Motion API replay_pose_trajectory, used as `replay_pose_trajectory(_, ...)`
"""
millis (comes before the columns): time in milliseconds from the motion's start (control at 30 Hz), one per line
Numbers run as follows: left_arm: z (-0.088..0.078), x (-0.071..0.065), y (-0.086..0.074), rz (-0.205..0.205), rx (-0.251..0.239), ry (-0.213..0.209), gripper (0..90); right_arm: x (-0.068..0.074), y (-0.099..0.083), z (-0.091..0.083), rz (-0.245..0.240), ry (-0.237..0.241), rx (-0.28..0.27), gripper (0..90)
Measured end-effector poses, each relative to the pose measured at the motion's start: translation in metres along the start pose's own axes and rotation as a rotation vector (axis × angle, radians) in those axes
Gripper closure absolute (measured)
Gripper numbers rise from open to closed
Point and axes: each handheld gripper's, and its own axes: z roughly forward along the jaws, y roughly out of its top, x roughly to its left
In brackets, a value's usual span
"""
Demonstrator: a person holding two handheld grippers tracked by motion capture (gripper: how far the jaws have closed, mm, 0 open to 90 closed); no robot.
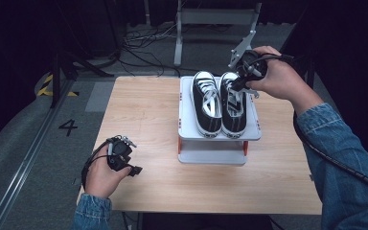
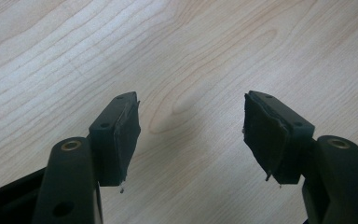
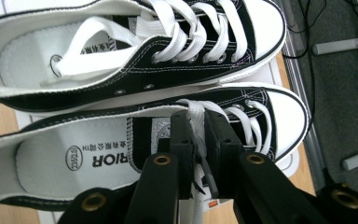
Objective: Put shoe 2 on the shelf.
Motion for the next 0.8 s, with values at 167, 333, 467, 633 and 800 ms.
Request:
replay_pose_trajectory(167,0.000,0.000,0.001,-0.004,-0.002,0.001,36.8,0.004,-0.007,0.001,0.059,0.003,-0.029,80.5)
replay_pose_trajectory(333,0.001,0.001,0.004,0.007,-0.004,-0.003,36.7,0.002,-0.029,-0.009,0.188,0.008,-0.155,56.6)
replay_pose_trajectory(467,0.001,0.001,0.005,0.009,-0.002,-0.003,36.5,0.005,-0.043,-0.020,0.234,-0.016,-0.199,52.5)
replay_pose_trajectory(633,0.000,0.003,0.007,0.005,-0.007,-0.001,35.9,0.014,-0.079,-0.041,0.292,-0.059,-0.221,48.8)
replay_pose_trajectory(800,-0.001,0.007,0.009,0.003,-0.017,0.008,33.1,0.023,-0.116,-0.048,0.347,-0.099,-0.228,43.9)
